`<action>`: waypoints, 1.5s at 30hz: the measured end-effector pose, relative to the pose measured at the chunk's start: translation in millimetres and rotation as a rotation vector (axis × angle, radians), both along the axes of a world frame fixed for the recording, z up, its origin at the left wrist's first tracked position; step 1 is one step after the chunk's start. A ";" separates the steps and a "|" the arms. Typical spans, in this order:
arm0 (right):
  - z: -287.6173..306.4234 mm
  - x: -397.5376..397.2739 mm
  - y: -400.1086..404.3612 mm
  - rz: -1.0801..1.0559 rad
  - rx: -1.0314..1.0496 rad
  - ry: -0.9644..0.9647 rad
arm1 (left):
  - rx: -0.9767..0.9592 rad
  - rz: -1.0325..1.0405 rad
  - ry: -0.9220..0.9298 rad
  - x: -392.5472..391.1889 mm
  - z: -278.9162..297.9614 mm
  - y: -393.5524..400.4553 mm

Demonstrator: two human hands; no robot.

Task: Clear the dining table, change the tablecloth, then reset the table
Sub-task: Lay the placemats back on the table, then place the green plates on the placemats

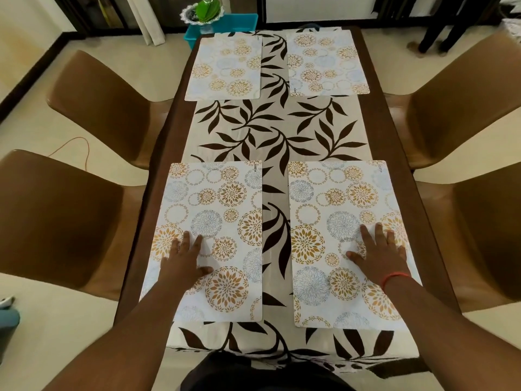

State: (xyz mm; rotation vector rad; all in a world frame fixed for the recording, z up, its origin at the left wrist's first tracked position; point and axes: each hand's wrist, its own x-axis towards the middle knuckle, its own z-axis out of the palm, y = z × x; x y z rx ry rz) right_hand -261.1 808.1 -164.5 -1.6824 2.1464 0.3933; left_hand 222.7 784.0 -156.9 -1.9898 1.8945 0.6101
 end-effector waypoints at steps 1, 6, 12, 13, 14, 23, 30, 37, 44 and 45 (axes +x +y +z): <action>0.2 0.1 0.5 -0.003 0.002 -0.005 | 0.006 0.004 0.003 0.1 0.5 -0.3; 7.3 1.6 -5.8 0.012 0.001 0.000 | -0.027 -0.025 -0.001 -11.6 8.6 -0.3; 26.2 70.7 -17.9 0.176 -0.088 -0.029 | -0.114 -0.087 -0.046 -27.9 31.7 12.2; 31.7 92.6 -21.6 0.209 -0.095 -0.052 | -0.138 -0.089 -0.037 -26.5 36.2 15.7; 38.0 115.8 -25.4 0.242 -0.101 -0.082 | -0.162 -0.081 -0.026 -23.1 40.2 19.8; 90.1 390.8 -23.4 0.624 -0.176 -0.273 | -0.264 0.176 -0.066 124.6 77.9 93.1; 102.7 662.5 32.8 0.874 -0.178 -0.321 | -0.346 0.434 -0.107 344.7 97.4 187.0; 100.1 893.3 123.6 1.154 -0.070 -0.406 | -0.273 0.670 -0.180 523.6 113.3 293.2; 64.2 1021.0 100.4 1.224 0.032 -0.383 | -0.171 0.752 -0.150 645.3 65.1 288.6; 56.5 1034.1 93.8 1.238 0.044 -0.366 | -0.173 0.754 -0.152 659.4 61.4 283.6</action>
